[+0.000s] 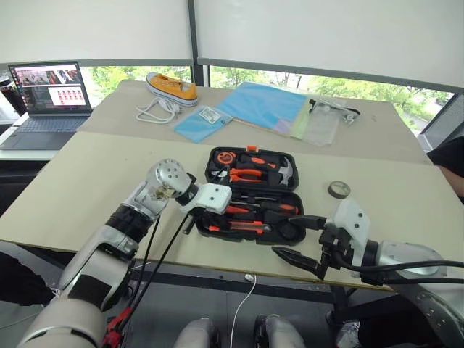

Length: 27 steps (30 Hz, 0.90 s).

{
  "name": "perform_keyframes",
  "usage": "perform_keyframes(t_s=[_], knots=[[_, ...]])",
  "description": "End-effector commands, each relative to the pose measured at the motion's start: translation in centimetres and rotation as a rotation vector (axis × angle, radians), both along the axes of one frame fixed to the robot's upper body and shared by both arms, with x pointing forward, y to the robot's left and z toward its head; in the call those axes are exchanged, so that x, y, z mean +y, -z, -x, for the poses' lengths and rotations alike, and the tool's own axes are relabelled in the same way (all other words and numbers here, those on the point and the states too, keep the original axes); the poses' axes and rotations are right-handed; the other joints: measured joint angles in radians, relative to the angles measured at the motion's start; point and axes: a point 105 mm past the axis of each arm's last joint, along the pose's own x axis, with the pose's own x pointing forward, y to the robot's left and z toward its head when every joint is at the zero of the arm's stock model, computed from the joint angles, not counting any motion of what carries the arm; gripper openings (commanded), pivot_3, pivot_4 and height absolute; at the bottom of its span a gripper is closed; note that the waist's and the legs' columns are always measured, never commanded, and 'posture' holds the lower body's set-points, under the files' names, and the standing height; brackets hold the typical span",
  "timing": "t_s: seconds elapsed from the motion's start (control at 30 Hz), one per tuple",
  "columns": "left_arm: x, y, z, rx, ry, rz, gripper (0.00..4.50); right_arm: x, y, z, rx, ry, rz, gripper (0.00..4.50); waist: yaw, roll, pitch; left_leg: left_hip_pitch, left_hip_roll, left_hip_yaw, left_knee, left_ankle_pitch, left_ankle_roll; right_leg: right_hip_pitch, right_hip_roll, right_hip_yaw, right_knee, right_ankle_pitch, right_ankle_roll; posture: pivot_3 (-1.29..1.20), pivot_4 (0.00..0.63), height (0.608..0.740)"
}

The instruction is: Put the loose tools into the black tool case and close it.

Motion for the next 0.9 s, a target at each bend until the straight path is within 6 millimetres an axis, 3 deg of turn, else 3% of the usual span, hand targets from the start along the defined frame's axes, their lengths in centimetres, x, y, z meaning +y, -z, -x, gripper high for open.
perform_keyframes(t_s=[0.03, 0.07, 0.27, 0.4, 0.5, 0.6, 0.83, 0.9], knots=[[0.8, -4.4, 0.0, 0.101, -0.084, 0.194, 0.55, -1.8, -1.3, -0.6, -0.032, 0.058, 0.029, 4.50, -0.002, 0.000, 0.000, -0.001, 0.000, 0.000, 0.000, 0.000, 0.000, -0.001, 0.000, 0.000, 0.000, 0.000, 0.000, 0.00, 0.150, 0.718], [1.3, -5.4, 0.3, 0.136, -0.102, 0.246, 0.67, -2.6, -1.6, -1.0, -0.026, 0.089, 0.031, 4.50, -0.004, 0.000, 0.000, -0.004, 0.000, 0.000, 0.001, 0.000, 0.000, -0.003, 0.001, 0.000, 0.000, 0.000, 0.000, 0.00, 0.150, 0.718], [2.2, -10.0, 1.4, 0.102, -0.209, 0.543, 2.87, -8.4, -2.4, -5.3, -0.016, 0.278, 0.131, 4.50, -0.024, 0.000, 0.000, -0.007, 0.000, 0.000, 0.005, -0.001, 0.001, -0.003, 0.003, -0.001, -0.001, 0.005, -0.008, 0.00, 0.150, 0.718], [1.8, -10.2, 2.8, 0.075, -0.224, 0.593, 4.36, -10.8, -2.4, -9.6, -0.020, 0.369, 0.180, 4.50, -0.027, 0.000, 0.001, -0.006, -0.001, 0.000, 0.005, -0.001, 0.001, -0.002, 0.001, -0.001, -0.002, 0.002, -0.003, 0.00, 0.150, 0.718], [1.4, -10.0, 3.2, 0.059, -0.257, 0.619, 4.44, -11.9, -0.9, -12.6, 0.030, 0.404, 0.226, 4.50, -0.031, 0.001, 0.001, -0.005, -0.001, 0.001, 0.005, 0.000, 0.000, -0.001, 0.001, 0.000, -0.002, 0.000, -0.001, 0.00, 0.150, 0.718], [1.4, -9.6, 3.8, 0.071, -0.269, 0.606, 4.44, -12.8, 1.2, -14.4, 0.076, 0.419, 0.320, 4.50, -0.031, 0.002, 0.002, -0.004, -0.001, 0.001, 0.003, 0.002, -0.003, -0.001, 0.001, 0.000, -0.001, 0.000, -0.001, 0.00, 0.150, 0.718], [2.3, -8.5, 4.4, 0.063, -0.308, 0.578, 4.44, -12.6, 2.1, -17.3, 0.083, 0.430, 0.314, 4.50, -0.042, 0.007, 0.005, -0.001, -0.001, 0.002, -0.004, 0.004, -0.008, -0.002, 0.001, 0.000, -0.001, 0.004, -0.008, 0.00, 0.150, 0.718], [2.5, -8.4, 4.4, 0.056, -0.319, 0.571, 4.50, -12.2, 2.6, -17.8, 0.089, 0.417, 0.318, 3.95, -0.043, 0.007, 0.005, -0.001, -0.001, 0.002, -0.004, 0.005, -0.009, -0.001, 0.001, -0.002, -0.001, 0.004, -0.009, 0.00, 0.150, 0.718]])
